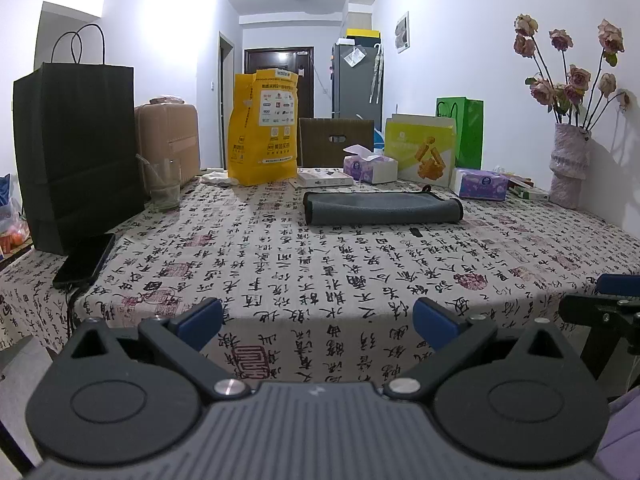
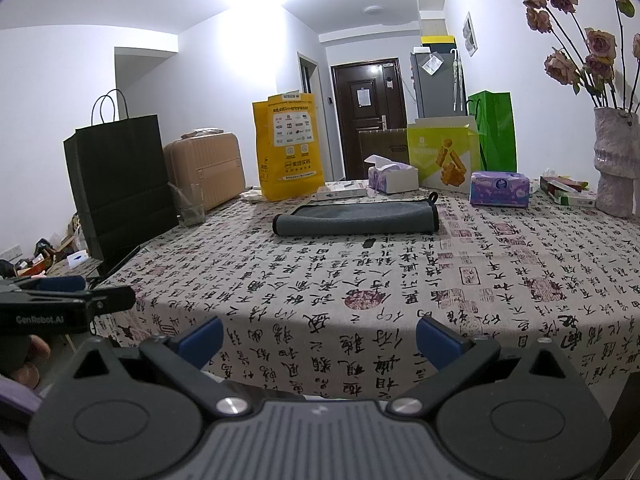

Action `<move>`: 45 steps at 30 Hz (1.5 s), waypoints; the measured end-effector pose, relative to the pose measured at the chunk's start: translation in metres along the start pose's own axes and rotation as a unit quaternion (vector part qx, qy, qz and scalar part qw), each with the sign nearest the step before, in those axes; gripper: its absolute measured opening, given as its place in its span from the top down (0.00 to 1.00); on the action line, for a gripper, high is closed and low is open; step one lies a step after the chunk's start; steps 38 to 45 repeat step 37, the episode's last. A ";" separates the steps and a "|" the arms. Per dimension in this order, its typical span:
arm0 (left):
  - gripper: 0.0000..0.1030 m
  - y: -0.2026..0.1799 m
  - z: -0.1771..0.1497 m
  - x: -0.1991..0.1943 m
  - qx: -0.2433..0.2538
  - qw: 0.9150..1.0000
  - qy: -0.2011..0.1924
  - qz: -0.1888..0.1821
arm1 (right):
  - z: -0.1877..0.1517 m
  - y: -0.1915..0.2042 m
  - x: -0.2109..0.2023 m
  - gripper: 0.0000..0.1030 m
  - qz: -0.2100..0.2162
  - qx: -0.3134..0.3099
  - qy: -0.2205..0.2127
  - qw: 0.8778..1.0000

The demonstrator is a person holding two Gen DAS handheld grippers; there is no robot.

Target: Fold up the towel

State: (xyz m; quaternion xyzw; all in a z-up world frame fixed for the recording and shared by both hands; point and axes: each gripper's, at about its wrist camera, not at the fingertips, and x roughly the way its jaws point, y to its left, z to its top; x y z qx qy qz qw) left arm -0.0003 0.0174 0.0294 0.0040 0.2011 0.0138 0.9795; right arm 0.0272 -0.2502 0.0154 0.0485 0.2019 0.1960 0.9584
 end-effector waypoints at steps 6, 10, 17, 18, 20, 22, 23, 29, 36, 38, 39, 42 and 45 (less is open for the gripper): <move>0.00 0.000 0.000 0.000 0.000 1.000 -0.001 0.000 | 0.000 0.000 0.000 0.00 0.000 0.000 0.000 1.000; 0.00 0.000 0.000 0.000 0.000 1.000 -0.001 0.000 | 0.000 0.000 0.000 0.00 0.000 0.000 0.000 1.000; 0.00 0.000 0.000 -0.001 0.001 1.000 -0.002 0.000 | 0.001 0.000 0.001 0.00 0.001 0.000 0.001 1.000; 0.00 0.000 0.000 -0.001 0.001 1.000 -0.002 0.000 | 0.000 0.000 0.001 0.00 0.001 0.000 0.001 1.000; 0.00 -0.001 0.000 -0.001 0.001 1.000 -0.002 0.000 | 0.001 0.000 0.001 0.00 0.001 0.000 0.001 1.000; 0.00 -0.001 0.000 -0.001 0.001 1.000 -0.002 0.000 | 0.000 0.000 0.001 0.00 0.001 0.000 0.002 1.000; 0.00 -0.001 -0.001 -0.001 0.002 1.000 -0.002 0.000 | 0.000 0.000 0.001 0.00 0.001 0.000 0.001 1.000; 0.00 -0.001 -0.001 -0.001 0.002 1.000 -0.002 0.000 | 0.000 0.000 0.002 0.00 0.002 0.000 0.003 1.000; 0.00 -0.003 -0.003 0.001 0.003 1.000 0.000 -0.003 | -0.002 0.001 0.004 0.00 0.004 0.000 0.006 1.000; 0.00 -0.003 -0.003 0.001 0.002 1.000 0.001 -0.004 | -0.002 0.000 0.004 0.00 0.004 0.000 0.006 1.000; 0.00 -0.003 -0.003 0.001 0.002 1.000 0.001 -0.004 | -0.002 0.000 0.004 0.00 0.004 0.000 0.006 1.000; 0.00 -0.003 -0.003 0.001 0.002 1.000 0.001 -0.004 | -0.002 0.000 0.004 0.00 0.004 0.000 0.006 1.000; 0.00 -0.003 -0.003 0.001 0.002 1.000 0.001 -0.004 | -0.002 0.000 0.004 0.00 0.004 0.000 0.006 1.000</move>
